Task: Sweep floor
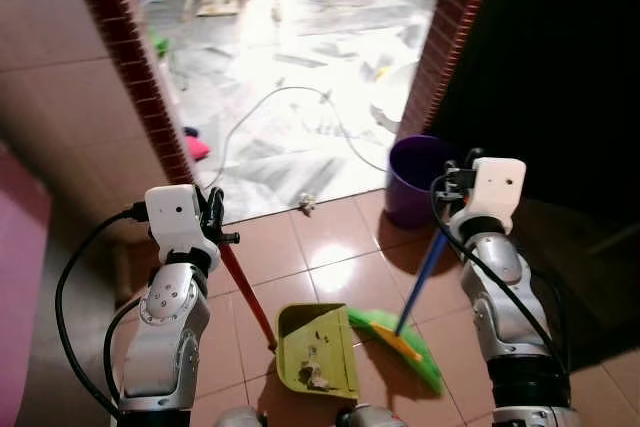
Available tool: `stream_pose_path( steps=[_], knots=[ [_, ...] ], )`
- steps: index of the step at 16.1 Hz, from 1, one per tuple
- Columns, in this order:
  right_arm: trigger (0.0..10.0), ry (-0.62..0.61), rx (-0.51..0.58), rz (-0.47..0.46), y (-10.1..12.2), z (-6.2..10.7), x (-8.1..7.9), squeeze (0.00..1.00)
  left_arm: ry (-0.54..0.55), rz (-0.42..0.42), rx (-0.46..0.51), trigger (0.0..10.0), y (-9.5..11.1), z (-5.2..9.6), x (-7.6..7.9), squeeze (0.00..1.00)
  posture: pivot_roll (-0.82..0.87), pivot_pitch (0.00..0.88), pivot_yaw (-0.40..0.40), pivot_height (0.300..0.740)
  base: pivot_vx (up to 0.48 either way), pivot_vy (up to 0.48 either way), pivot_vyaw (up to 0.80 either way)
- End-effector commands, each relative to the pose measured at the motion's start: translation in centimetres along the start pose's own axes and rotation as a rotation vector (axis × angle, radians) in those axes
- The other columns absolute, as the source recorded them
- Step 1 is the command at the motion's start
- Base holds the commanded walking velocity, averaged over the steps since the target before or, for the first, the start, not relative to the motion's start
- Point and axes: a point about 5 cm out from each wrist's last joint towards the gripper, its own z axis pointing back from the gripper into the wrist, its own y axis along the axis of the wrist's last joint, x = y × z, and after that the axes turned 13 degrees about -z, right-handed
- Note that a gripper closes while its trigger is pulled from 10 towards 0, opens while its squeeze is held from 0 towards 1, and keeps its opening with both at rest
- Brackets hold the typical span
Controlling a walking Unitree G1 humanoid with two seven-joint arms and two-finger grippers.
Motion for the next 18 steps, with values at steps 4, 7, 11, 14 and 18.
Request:
stream_pose_path(
  steps=[4,7,11,14,18],
  knots=[
    [10.0,-0.018,-0.010,0.013,-0.3,0.1,0.0,0.00,-0.013,0.004,0.072,10.0,1.4,-0.5,-0.2,0.00,-0.04,0.000,0.016,0.740,0.000,0.000,-0.80],
    [10.0,-0.019,-0.021,0.011,-0.7,0.4,0.0,0.00,-0.020,0.014,0.084,10.0,1.7,-0.5,-0.1,0.00,-0.04,0.000,0.017,0.740,0.000,0.000,-0.80],
    [10.0,-0.024,-0.028,0.015,-0.9,0.4,0.2,0.00,-0.008,0.018,0.091,10.0,2.0,-0.6,-0.4,0.00,-0.04,0.000,0.017,0.740,0.000,0.345,-0.80],
    [10.0,-0.017,-0.033,0.019,-1.2,0.3,0.1,0.00,-0.013,0.007,0.098,10.0,2.0,-0.8,-0.4,0.00,-0.03,0.000,0.018,0.740,0.000,0.399,-0.75],
    [10.0,-0.021,-0.031,0.022,-1.3,0.1,0.0,0.00,-0.019,-0.017,0.101,10.0,2.1,-0.7,0.1,0.00,-0.03,0.000,0.025,0.740,0.000,0.274,-0.59]
  ],
)
